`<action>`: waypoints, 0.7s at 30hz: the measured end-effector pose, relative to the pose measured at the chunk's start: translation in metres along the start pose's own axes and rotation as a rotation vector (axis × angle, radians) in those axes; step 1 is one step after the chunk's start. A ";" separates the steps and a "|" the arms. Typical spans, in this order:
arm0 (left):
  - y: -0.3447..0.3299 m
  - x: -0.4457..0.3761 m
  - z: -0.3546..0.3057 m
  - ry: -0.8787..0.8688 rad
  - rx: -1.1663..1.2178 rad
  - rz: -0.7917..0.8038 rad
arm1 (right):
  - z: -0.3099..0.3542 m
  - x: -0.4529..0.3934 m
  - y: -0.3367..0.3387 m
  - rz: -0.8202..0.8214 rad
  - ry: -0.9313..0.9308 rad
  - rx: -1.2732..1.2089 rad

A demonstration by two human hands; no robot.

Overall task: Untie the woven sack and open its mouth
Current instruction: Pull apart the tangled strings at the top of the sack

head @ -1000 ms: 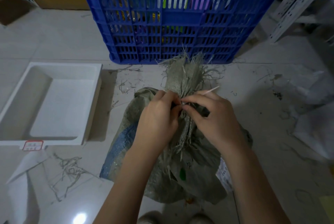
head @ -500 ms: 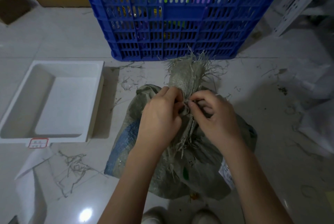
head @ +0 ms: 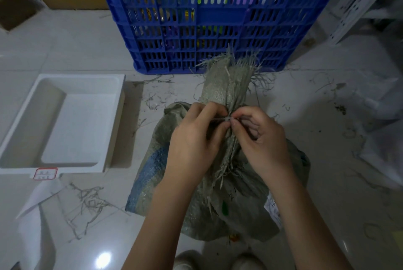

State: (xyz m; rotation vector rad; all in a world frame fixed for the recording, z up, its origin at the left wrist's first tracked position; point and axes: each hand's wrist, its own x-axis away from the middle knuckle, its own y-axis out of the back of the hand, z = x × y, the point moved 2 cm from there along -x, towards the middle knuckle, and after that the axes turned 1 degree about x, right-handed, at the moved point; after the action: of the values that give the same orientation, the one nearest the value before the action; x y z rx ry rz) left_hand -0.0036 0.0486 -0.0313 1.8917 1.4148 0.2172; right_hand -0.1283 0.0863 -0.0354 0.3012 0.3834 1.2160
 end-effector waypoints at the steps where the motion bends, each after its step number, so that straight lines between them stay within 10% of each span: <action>1: 0.000 0.000 -0.001 -0.002 -0.004 -0.024 | 0.001 0.000 0.000 0.005 0.005 0.003; 21: 0.001 0.000 0.010 0.246 0.372 0.037 | -0.001 0.001 0.005 0.022 -0.039 -0.106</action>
State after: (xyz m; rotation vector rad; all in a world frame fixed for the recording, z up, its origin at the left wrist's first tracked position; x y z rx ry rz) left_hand 0.0021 0.0443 -0.0376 2.2556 1.6757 0.2222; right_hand -0.1323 0.0887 -0.0341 0.2383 0.2819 1.2457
